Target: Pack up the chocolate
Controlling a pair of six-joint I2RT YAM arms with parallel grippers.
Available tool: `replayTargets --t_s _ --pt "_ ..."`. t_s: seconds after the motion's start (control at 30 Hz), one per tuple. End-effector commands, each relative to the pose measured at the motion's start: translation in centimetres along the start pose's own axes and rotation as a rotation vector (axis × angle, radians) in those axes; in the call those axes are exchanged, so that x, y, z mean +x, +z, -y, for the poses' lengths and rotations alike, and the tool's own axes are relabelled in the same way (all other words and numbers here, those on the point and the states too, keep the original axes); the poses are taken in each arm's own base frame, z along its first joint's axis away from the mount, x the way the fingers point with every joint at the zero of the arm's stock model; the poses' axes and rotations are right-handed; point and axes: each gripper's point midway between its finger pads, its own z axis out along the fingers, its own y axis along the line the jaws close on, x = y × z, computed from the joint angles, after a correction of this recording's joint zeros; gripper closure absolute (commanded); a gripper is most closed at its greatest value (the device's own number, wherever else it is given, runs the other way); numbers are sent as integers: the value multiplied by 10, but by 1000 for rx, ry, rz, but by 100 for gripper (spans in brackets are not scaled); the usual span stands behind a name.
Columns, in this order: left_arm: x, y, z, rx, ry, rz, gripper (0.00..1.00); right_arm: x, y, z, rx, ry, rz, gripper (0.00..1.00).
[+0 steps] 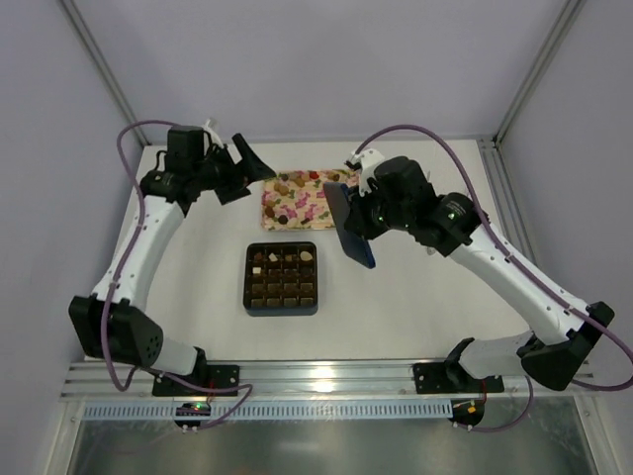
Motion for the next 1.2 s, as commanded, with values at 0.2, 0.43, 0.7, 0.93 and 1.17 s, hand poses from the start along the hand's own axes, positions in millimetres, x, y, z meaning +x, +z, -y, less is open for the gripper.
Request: replayTargets --t_s 0.2,0.43,0.7,0.93,1.17 --pt "20 -72 -67 -359 153 125 10 -50 11 -73 -715 427 100 96" --pt "46 -72 -89 -384 156 81 9 -53 45 -80 -881 611 180 96" --pt "70 -62 -111 -399 141 25 9 -38 78 -82 -955 728 186 96" --pt "83 -52 -125 -409 125 -6 9 -8 107 -86 -952 777 133 96" --pt "94 -42 -136 -411 96 -29 9 17 127 -84 -939 804 93 96"
